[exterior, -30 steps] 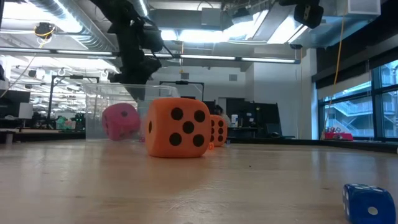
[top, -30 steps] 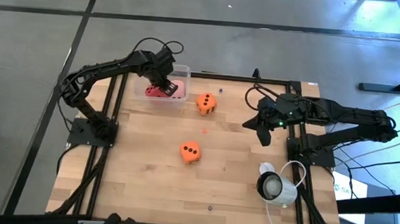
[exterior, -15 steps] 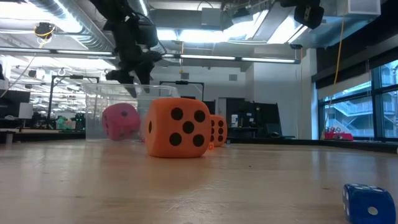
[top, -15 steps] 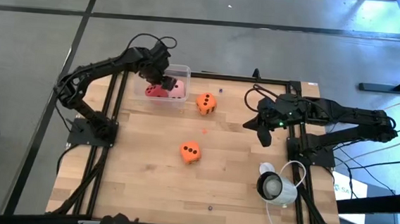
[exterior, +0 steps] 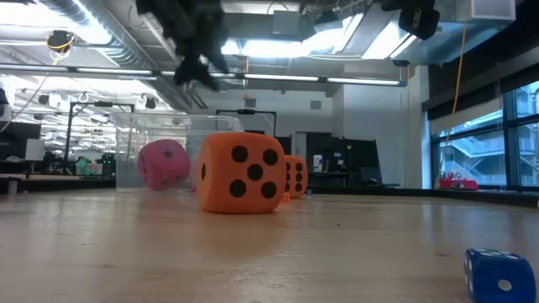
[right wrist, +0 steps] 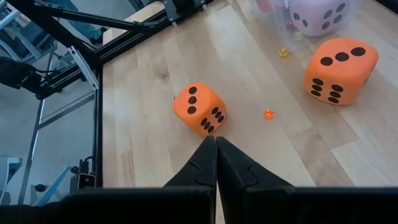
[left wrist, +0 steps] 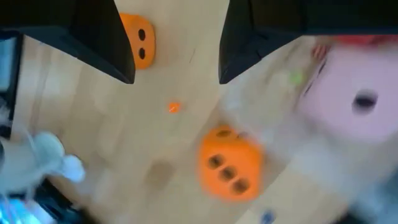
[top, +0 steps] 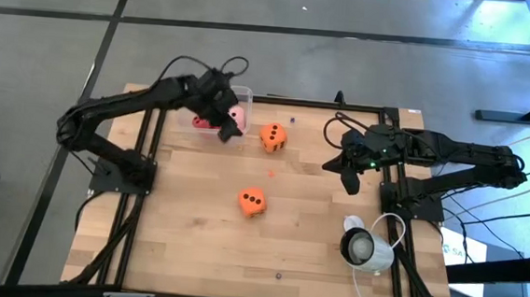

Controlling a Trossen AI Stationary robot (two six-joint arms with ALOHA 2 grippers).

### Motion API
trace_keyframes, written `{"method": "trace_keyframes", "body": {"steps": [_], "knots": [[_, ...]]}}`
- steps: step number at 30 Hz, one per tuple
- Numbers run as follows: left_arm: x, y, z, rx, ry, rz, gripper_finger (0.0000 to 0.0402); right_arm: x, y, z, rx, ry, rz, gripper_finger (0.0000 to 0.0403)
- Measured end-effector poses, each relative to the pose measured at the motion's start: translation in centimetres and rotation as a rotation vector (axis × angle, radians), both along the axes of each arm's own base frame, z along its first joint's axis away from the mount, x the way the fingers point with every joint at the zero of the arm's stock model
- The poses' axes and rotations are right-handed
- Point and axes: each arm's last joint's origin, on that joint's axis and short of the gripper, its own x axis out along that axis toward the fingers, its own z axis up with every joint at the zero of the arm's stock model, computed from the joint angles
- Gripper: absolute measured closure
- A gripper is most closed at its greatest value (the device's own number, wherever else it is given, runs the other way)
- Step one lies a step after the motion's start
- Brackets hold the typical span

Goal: Pick & Place Dice
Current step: Put the bottom large orange die into the transparent bin

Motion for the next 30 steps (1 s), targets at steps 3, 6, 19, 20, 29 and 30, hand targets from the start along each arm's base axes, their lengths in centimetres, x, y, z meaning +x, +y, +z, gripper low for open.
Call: {"method": "trace_keyframes", "body": {"steps": [3, 6, 19, 20, 29, 30], "knots": [[1.4, -3.9, 1.0, 0.188, -0.022, -0.152, 0.0182, 0.0, 0.0, 0.0, 0.000, 0.000, 0.000, 0.0403], [2.8, -7.9, 1.1, 0.389, 0.000, -0.320, 0.0182, 0.0, 0.0, 0.0, 0.000, -0.001, 0.000, 0.0403], [10.0, -15.4, -4.6, 0.471, 0.024, -0.575, 0.0132, 0.0, 0.0, 0.0, 0.033, 0.000, -0.028, 0.0403], [10.3, -15.6, -5.0, 0.476, 0.030, -0.595, 0.0126, 0.0, 0.0, 0.0, 0.036, 0.001, -0.031, 0.0403], [10.6, -17.3, -5.8, 0.589, 0.059, -0.776, 0.0098, 0.0, 0.0, 0.0, 0.041, 0.004, -0.034, 0.0403], [10.6, -17.3, -5.7, 0.593, 0.071, -0.787, 0.0097, 0.0, 0.0, 0.0, 0.041, 0.005, -0.034, 0.0403]]}}
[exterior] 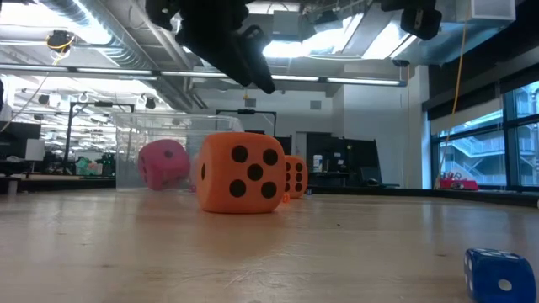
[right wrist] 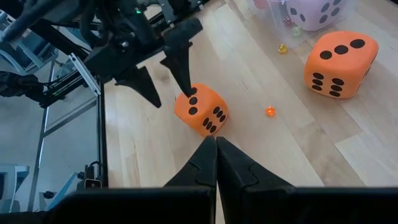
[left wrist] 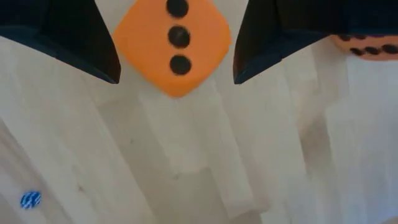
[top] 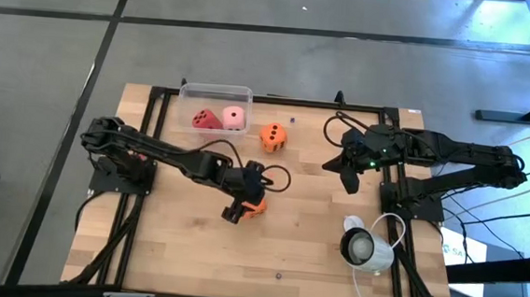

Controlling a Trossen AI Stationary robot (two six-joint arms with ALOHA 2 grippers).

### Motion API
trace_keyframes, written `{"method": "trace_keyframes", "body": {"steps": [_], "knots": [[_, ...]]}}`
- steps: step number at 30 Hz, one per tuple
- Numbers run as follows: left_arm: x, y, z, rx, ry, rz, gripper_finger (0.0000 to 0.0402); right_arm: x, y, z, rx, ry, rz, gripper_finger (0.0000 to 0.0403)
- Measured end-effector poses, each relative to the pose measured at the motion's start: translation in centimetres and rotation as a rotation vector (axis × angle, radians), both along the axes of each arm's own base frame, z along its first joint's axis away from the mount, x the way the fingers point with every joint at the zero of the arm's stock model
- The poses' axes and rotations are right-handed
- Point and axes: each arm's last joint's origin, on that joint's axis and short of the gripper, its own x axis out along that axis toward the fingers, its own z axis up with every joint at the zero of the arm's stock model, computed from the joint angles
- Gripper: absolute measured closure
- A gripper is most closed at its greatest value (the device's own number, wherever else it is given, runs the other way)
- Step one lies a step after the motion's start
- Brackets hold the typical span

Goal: Pick & Place Dice
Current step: Put the bottom large orange die into the transparent bin

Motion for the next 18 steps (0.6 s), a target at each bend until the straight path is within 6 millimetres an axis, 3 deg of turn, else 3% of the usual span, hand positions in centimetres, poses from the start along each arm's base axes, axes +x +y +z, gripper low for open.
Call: {"method": "trace_keyframes", "body": {"steps": [5, 12, 18], "knots": [[-0.3, -0.3, 0.9, 0.068, 0.028, 0.006, 0.0093, 0.0, 0.0, 0.0, 0.000, 0.000, 0.000, 0.0403], [-1.8, -1.9, 0.2, 0.176, 0.163, 0.009, 0.0093, 0.0, 0.0, 0.0, 0.000, 0.000, 0.000, 0.0403], [-1.9, -2.0, 0.3, 0.207, 0.132, 0.176, 0.0093, 0.0, 0.0, 0.0, -0.002, 0.000, -0.003, 0.0403]]}}
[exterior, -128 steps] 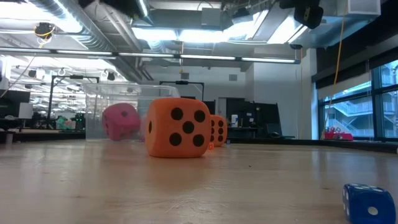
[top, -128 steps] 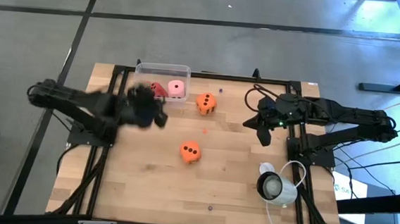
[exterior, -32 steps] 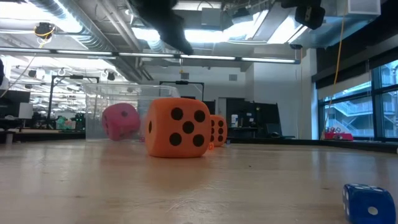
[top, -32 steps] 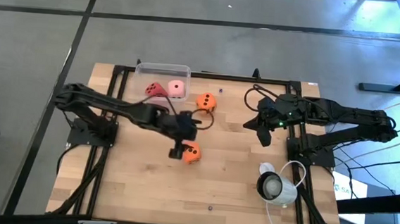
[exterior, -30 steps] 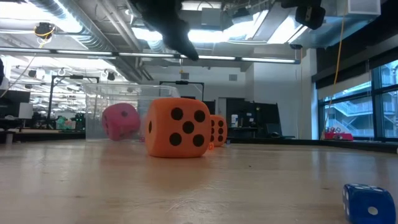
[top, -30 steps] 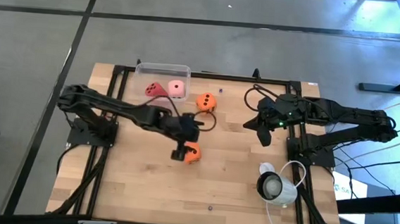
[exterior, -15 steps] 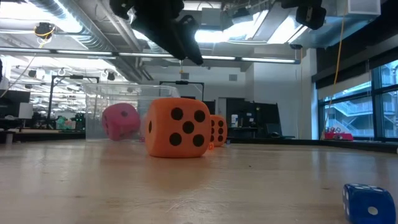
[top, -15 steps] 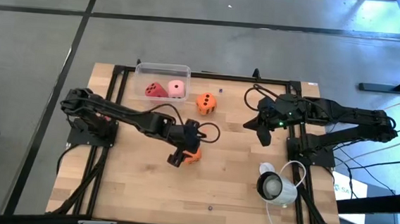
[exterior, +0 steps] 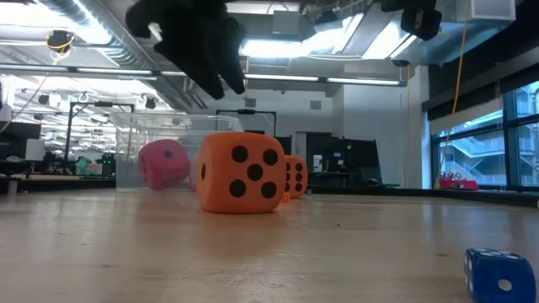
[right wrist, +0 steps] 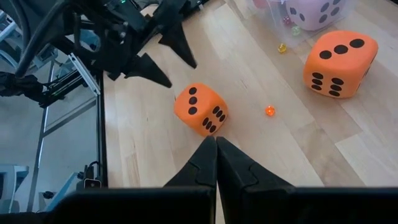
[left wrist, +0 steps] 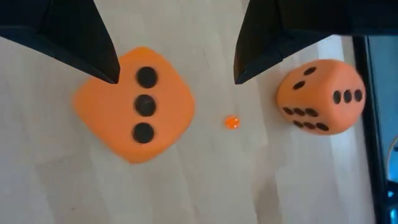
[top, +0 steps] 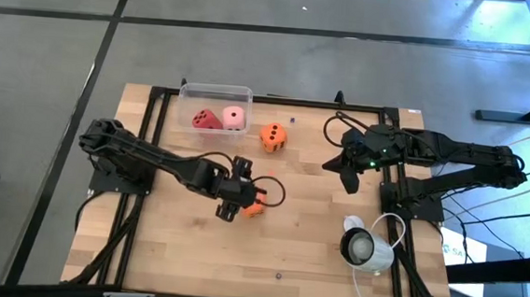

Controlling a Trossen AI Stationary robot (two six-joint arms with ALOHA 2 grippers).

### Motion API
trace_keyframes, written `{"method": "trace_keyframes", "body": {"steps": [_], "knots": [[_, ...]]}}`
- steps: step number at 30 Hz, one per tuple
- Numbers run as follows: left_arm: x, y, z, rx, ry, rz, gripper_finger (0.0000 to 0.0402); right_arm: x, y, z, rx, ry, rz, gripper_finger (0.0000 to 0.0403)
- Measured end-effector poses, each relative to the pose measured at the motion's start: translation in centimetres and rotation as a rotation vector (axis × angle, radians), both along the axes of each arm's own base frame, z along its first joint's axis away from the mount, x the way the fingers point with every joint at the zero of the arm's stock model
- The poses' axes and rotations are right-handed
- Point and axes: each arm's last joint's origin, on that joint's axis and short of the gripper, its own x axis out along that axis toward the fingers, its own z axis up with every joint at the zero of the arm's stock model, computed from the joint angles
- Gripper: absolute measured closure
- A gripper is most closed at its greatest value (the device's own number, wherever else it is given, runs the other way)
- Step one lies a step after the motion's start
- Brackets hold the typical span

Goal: Pick & Place Dice
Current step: Put the bottom large orange die into the transparent bin

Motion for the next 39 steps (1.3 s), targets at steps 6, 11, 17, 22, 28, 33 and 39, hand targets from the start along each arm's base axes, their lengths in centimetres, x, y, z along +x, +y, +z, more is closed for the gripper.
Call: {"method": "trace_keyframes", "body": {"steps": [6, 11, 17, 22, 28, 33, 39], "knots": [[0.5, -0.2, -1.1, -0.047, 0.036, 0.034, 0.0093, 0.0, 0.0, 0.0, -0.002, 0.000, -0.003, 0.0403], [0.6, -0.4, -1.4, -0.046, 0.022, 0.085, 0.0093, 0.0, 0.0, 0.0, -0.002, 0.001, -0.003, 0.0403], [1.1, -1.0, -1.1, -0.114, -0.060, 0.142, 0.0093, 0.0, 0.0, 0.0, -0.002, 0.002, -0.004, 0.0403], [1.6, -1.9, -0.6, -0.224, -0.176, 0.237, 0.0093, 0.0, 0.0, 0.0, -0.002, 0.002, -0.004, 0.0403], [1.7, -2.6, -1.2, -0.193, -0.171, 0.244, 0.0093, 0.0, 0.0, 0.0, -0.004, 0.001, -0.002, 0.0403], [2.6, -3.5, -2.6, -0.173, -0.115, 0.220, 0.0093, 0.0, 0.0, 0.0, -0.005, 0.002, -0.001, 0.0403], [4.3, -4.4, -4.3, -0.079, 0.028, 0.227, 0.0093, -0.1, 0.0, -0.1, -0.005, 0.010, -0.002, 0.0403]]}}
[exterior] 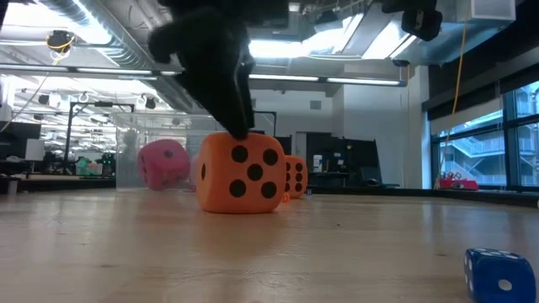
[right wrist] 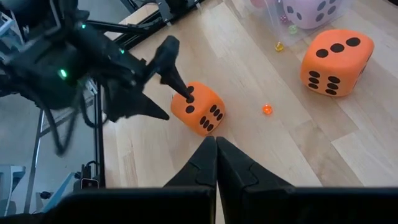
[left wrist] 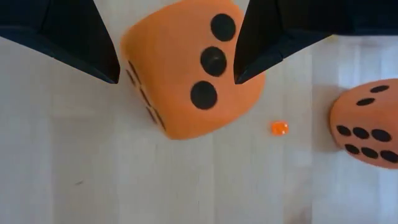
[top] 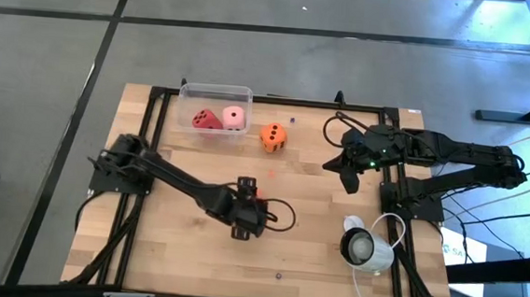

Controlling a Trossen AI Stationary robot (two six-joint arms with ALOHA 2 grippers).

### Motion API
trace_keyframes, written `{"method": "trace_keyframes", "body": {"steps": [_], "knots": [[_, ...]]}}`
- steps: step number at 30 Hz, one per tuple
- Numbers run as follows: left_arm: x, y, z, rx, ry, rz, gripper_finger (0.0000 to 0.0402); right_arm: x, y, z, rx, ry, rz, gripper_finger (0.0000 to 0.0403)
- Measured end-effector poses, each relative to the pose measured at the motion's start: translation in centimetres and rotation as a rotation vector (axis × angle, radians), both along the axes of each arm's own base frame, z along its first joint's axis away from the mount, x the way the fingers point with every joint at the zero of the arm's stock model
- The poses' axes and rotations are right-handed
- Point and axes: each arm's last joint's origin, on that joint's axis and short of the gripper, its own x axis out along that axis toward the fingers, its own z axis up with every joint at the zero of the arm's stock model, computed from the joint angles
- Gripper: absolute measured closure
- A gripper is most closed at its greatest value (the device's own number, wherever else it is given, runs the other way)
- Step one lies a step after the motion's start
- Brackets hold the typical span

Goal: Pick & Place Dice
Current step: Put the bottom large orange die into the transparent bin

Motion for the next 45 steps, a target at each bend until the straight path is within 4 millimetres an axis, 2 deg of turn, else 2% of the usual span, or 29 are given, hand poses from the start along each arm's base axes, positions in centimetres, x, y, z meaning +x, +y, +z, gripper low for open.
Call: {"method": "trace_keyframes", "body": {"steps": [5, 9, 17, 23, 28, 35, 45], "knots": [[1.7, -0.2, -0.5, 0.101, 0.046, 0.092, 0.0093, 0.0, 0.0, 0.0, 0.000, 0.005, 0.000, 0.0403], [2.6, -0.6, -2.1, 0.079, 0.099, 0.114, 0.0093, 0.0, 0.0, 0.0, 0.001, 0.005, 0.000, 0.0403], [3.1, -1.4, -5.0, 0.096, 0.092, 0.264, 0.0093, -0.1, 0.0, -0.2, 0.004, 0.021, 0.007, 0.0403], [3.3, -1.3, -7.6, 0.066, 0.191, 0.289, 0.0100, -0.1, 0.0, -0.2, 0.004, 0.022, 0.007, 0.0403], [3.4, -0.9, -9.0, 0.087, 0.242, 0.306, 0.0154, -0.1, 0.0, -0.2, 0.004, 0.022, 0.007, 0.0403], [3.5, -0.7, -9.2, 0.118, 0.248, 0.288, 0.0293, -0.1, 0.0, -0.2, 0.000, 0.020, 0.010, 0.0403], [3.5, -0.7, -9.2, 0.117, 0.249, 0.283, 0.0296, -0.1, 0.0, -0.2, -0.014, 0.019, 0.022, 0.0403]]}}
